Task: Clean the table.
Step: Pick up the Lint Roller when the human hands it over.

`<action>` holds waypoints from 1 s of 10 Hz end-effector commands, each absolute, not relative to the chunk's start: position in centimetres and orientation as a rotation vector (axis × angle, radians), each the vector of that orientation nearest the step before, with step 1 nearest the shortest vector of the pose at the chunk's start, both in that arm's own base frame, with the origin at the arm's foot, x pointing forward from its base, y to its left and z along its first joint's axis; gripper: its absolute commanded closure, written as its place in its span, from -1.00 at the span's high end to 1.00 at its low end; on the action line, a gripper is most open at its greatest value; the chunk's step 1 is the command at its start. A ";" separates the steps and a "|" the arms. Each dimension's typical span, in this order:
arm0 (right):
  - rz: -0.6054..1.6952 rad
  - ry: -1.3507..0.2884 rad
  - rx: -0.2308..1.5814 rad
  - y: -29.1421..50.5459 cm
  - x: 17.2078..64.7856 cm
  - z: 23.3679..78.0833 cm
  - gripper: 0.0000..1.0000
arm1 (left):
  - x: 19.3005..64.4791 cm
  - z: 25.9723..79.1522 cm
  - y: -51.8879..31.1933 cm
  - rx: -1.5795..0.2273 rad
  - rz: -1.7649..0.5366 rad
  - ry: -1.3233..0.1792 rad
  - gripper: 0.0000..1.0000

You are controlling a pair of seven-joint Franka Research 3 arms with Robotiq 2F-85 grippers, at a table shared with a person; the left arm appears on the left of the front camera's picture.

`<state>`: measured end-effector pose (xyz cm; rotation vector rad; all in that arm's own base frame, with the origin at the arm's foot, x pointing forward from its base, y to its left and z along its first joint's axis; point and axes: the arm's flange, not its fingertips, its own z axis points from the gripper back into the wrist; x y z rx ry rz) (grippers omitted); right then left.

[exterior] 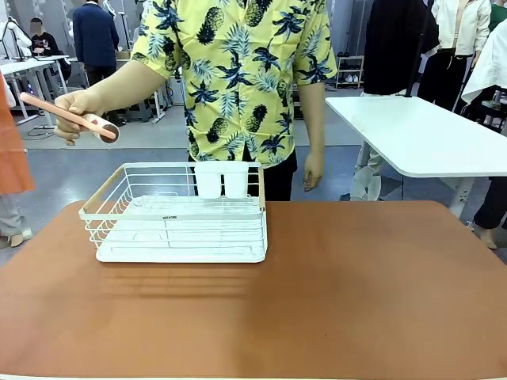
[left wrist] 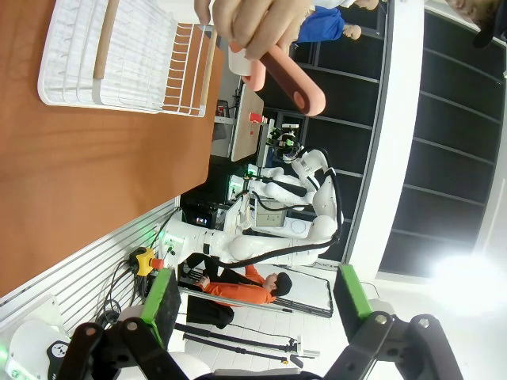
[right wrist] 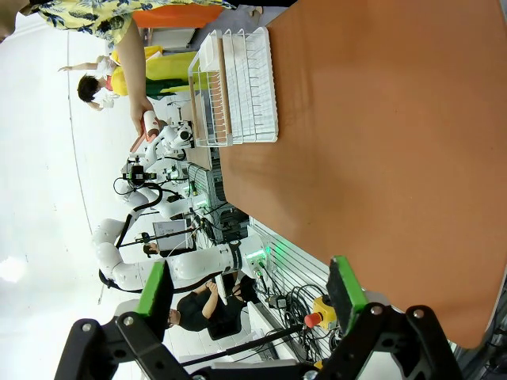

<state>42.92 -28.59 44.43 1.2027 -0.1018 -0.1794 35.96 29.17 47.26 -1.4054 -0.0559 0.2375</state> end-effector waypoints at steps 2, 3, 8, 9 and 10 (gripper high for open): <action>-0.178 -0.102 1.202 -28.6 42.9 44.6 1.00 | 35.8 48.8 28.3 -1.386 0.307 -0.077 1.00; -0.178 -0.102 1.202 -28.6 42.9 44.6 1.00 | 35.8 50.4 27.6 -1.366 0.389 -0.052 1.00; -0.178 -0.102 1.202 -28.6 42.9 44.6 1.00 | 35.8 56.9 22.2 -1.071 0.719 -0.095 1.00; -0.178 -0.102 1.202 -28.6 42.9 44.6 1.00 | 35.8 57.7 20.9 -1.016 0.749 -0.110 1.00; -0.178 -0.102 1.202 -28.6 42.9 44.6 1.00 | 36.1 58.9 20.1 -0.996 0.771 -0.137 1.00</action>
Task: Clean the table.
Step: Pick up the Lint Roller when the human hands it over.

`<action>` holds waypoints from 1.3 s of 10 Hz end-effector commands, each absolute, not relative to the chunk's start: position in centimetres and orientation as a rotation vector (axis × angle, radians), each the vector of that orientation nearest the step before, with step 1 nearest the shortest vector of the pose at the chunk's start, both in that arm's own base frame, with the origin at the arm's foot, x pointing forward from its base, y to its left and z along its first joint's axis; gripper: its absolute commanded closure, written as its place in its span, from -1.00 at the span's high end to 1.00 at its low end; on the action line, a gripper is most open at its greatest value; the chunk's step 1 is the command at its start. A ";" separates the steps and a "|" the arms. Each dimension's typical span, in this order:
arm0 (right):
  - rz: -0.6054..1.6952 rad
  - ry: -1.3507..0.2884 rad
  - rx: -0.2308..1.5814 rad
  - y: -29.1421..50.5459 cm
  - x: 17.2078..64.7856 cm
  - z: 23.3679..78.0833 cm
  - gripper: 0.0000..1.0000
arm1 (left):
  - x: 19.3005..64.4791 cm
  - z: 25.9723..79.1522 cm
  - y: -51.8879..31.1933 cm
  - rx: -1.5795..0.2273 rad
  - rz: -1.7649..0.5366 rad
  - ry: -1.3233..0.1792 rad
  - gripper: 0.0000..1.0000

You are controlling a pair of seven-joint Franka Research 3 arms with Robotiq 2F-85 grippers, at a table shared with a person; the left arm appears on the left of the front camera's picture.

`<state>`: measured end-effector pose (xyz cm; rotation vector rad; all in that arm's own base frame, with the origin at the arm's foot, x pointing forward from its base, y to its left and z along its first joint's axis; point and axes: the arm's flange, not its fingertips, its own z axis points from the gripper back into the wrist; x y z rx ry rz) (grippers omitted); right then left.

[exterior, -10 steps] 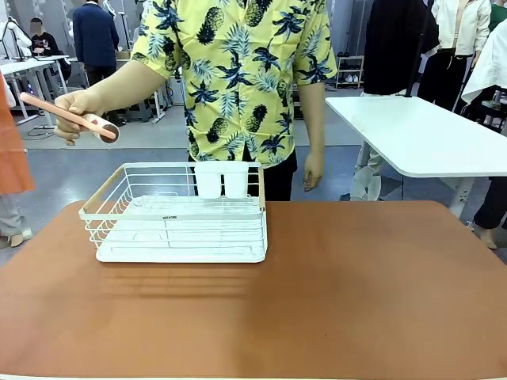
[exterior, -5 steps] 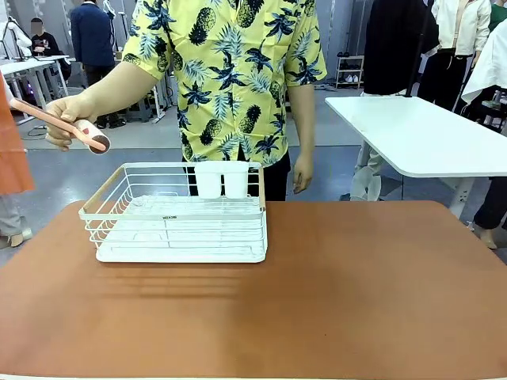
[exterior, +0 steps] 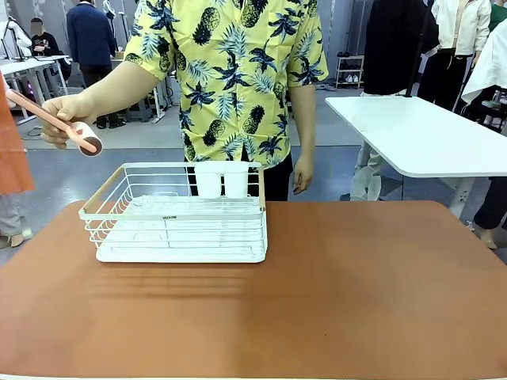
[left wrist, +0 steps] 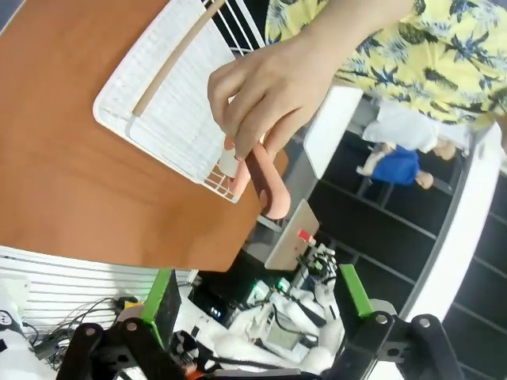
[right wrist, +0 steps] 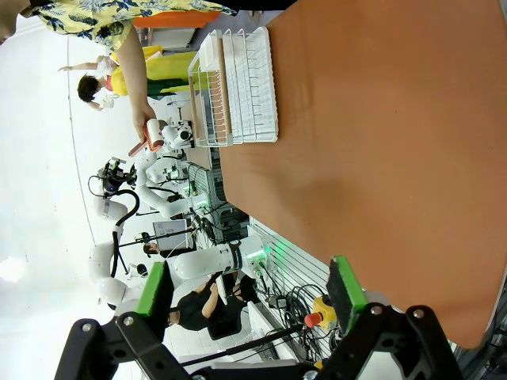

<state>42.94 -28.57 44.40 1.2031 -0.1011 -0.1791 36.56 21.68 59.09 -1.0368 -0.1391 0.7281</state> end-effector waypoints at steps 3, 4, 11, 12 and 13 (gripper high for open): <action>-0.178 -0.102 1.202 -28.6 42.9 44.6 1.00 | 36.1 60.0 16.9 -0.890 0.743 -0.186 1.00; -0.178 -0.102 1.202 -28.6 42.9 44.6 1.00 | 36.3 59.9 15.5 -0.861 0.770 -0.202 1.00; -0.178 -0.102 1.202 -28.6 42.9 44.6 1.00 | 38.5 56.9 10.9 -0.844 0.827 -0.267 1.00; -0.178 -0.102 1.202 -28.6 42.9 44.6 1.00 | 38.7 56.4 10.6 -0.842 0.840 -0.277 1.00; -0.178 -0.102 1.202 -28.6 42.9 44.6 1.00 | 38.9 55.8 10.4 -0.839 0.841 -0.286 1.00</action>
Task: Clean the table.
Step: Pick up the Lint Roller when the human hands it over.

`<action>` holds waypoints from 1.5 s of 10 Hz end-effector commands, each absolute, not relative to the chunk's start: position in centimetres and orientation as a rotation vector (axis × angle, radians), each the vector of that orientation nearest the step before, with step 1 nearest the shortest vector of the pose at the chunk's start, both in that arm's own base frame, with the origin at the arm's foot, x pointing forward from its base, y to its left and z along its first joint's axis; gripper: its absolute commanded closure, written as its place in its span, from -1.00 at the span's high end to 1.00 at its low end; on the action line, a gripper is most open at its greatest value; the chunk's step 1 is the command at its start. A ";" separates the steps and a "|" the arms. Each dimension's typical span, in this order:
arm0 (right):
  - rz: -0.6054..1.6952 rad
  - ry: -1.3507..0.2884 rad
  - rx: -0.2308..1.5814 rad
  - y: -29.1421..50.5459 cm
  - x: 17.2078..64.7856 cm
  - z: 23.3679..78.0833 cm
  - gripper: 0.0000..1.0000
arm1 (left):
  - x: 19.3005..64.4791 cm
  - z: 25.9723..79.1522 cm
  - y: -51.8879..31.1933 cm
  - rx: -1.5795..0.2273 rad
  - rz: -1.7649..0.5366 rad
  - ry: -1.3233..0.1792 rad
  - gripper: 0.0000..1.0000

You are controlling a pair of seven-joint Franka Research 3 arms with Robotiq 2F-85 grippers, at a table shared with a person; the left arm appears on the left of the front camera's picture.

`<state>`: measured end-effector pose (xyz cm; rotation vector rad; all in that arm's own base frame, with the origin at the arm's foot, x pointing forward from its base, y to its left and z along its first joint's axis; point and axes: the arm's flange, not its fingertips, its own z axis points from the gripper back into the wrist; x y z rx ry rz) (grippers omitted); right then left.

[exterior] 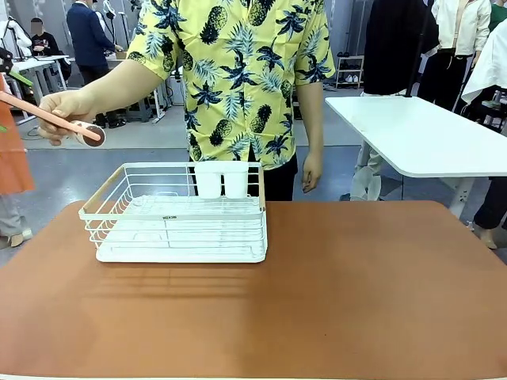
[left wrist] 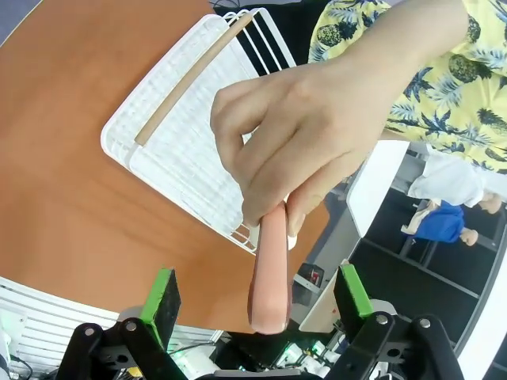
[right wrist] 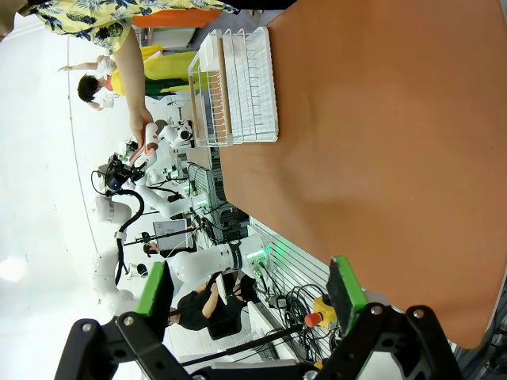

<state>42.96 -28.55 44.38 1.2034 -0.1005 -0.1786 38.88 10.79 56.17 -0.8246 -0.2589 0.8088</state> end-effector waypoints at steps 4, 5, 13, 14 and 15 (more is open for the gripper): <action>-0.178 -0.102 1.202 -28.6 42.9 44.6 1.00 | 39.5 54.2 9.9 -0.839 0.864 -0.294 1.00; -0.178 -0.102 1.202 -28.6 42.9 44.6 1.00 | 39.5 54.1 9.8 -0.843 0.865 -0.294 1.00; -0.178 -0.102 1.202 -28.6 42.9 44.6 1.00 | 40.0 53.6 9.8 -0.872 0.859 -0.279 -0.15; -0.178 -0.102 1.202 -28.6 42.9 44.6 1.00 | 40.1 53.6 9.9 -0.875 0.857 -0.278 -0.37; -0.178 -0.102 1.202 -28.6 42.9 44.6 1.00 | 40.1 53.6 9.8 -0.879 0.855 -0.279 -0.54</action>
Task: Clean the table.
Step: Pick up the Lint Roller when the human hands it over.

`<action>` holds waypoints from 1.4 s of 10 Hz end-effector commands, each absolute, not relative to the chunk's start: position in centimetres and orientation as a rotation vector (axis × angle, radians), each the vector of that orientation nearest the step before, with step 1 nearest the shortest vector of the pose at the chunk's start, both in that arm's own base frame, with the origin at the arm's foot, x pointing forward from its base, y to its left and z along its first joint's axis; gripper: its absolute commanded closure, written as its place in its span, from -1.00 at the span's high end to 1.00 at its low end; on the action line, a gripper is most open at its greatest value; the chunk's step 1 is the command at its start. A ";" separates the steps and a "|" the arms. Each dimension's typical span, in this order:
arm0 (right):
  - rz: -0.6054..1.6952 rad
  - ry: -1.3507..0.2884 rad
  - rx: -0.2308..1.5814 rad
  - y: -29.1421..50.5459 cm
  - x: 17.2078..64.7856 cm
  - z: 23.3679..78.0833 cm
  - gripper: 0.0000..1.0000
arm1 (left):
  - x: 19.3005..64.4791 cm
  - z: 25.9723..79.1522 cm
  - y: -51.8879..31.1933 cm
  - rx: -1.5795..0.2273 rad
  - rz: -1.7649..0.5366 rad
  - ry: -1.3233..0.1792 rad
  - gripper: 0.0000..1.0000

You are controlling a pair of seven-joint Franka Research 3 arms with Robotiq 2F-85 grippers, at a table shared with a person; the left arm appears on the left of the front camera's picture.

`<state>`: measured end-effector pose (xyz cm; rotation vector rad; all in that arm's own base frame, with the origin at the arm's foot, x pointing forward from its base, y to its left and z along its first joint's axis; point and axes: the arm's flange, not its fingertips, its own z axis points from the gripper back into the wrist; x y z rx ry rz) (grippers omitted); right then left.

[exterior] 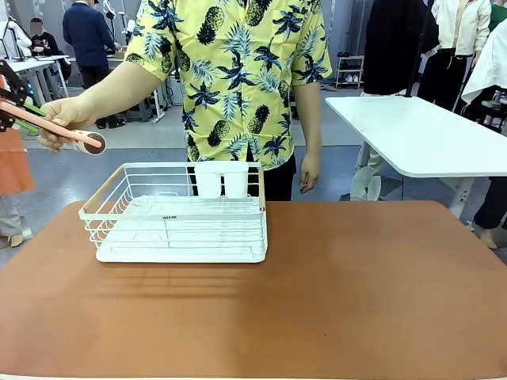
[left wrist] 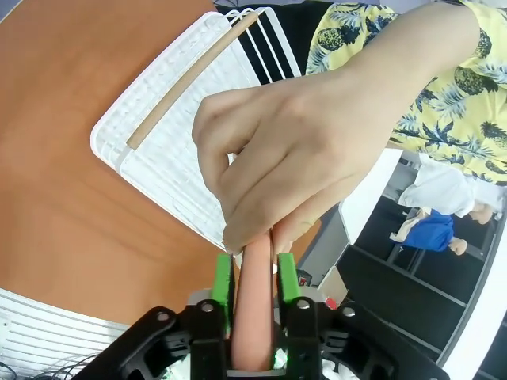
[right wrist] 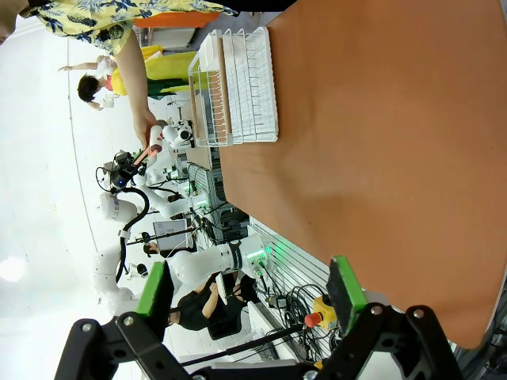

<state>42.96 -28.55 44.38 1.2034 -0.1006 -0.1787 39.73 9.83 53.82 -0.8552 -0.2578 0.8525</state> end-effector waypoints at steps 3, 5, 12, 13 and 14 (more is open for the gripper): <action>-0.178 -0.102 1.202 -28.6 42.9 44.6 1.00 | 40.0 53.8 10.0 -0.896 0.844 -0.277 -1.00; -0.178 -0.102 1.202 -28.6 42.9 44.6 1.00 | 40.0 53.8 10.3 -0.905 0.849 -0.278 -1.00; -0.178 -0.102 1.202 -28.6 42.9 44.6 1.00 | 39.7 53.8 10.2 -0.872 0.862 -0.260 -1.00; -0.178 -0.102 1.202 -28.6 42.9 44.6 1.00 | 39.7 53.8 10.2 -0.872 0.862 -0.260 -1.00; -0.178 -0.102 1.202 -28.6 42.9 44.6 1.00 | 39.7 53.8 10.2 -0.872 0.862 -0.260 -1.00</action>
